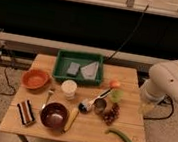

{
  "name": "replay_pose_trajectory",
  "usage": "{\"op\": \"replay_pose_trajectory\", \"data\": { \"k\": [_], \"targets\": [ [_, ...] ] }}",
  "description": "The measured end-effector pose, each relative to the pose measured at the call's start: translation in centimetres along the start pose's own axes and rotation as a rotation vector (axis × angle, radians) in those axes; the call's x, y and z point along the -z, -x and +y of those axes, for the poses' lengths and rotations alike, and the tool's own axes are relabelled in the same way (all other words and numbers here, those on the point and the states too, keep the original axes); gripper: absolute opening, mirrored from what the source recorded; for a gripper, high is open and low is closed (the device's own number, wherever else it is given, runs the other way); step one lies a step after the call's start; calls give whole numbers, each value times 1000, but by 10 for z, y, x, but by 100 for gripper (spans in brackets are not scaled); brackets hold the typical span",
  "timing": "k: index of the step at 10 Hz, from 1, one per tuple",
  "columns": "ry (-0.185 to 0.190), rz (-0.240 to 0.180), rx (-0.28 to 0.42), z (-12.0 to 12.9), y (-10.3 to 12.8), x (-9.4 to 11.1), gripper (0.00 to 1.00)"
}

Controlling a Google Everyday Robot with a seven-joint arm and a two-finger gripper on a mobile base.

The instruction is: Place sponge in paper cup

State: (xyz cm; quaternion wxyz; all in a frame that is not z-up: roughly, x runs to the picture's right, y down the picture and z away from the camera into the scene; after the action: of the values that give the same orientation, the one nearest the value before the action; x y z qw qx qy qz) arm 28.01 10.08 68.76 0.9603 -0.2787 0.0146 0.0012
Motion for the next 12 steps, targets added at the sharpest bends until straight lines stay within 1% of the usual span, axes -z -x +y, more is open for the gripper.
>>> {"op": "replay_pose_trajectory", "data": {
  "k": [1, 2, 5, 6, 8, 9, 11, 12],
  "targets": [
    [-2, -5, 23, -7, 7, -1, 65],
    [-5, -14, 60, -23, 22, -3, 65],
    [-22, -35, 155, -91, 60, -15, 65],
    [-29, -45, 200, -124, 79, -23, 65],
    [-39, -51, 257, -162, 99, -33, 65],
    [-51, -58, 324, -192, 126, -43, 65],
    [-74, -77, 411, -212, 156, -57, 65],
    [-103, -91, 470, -218, 172, -66, 65]
  ]
}}
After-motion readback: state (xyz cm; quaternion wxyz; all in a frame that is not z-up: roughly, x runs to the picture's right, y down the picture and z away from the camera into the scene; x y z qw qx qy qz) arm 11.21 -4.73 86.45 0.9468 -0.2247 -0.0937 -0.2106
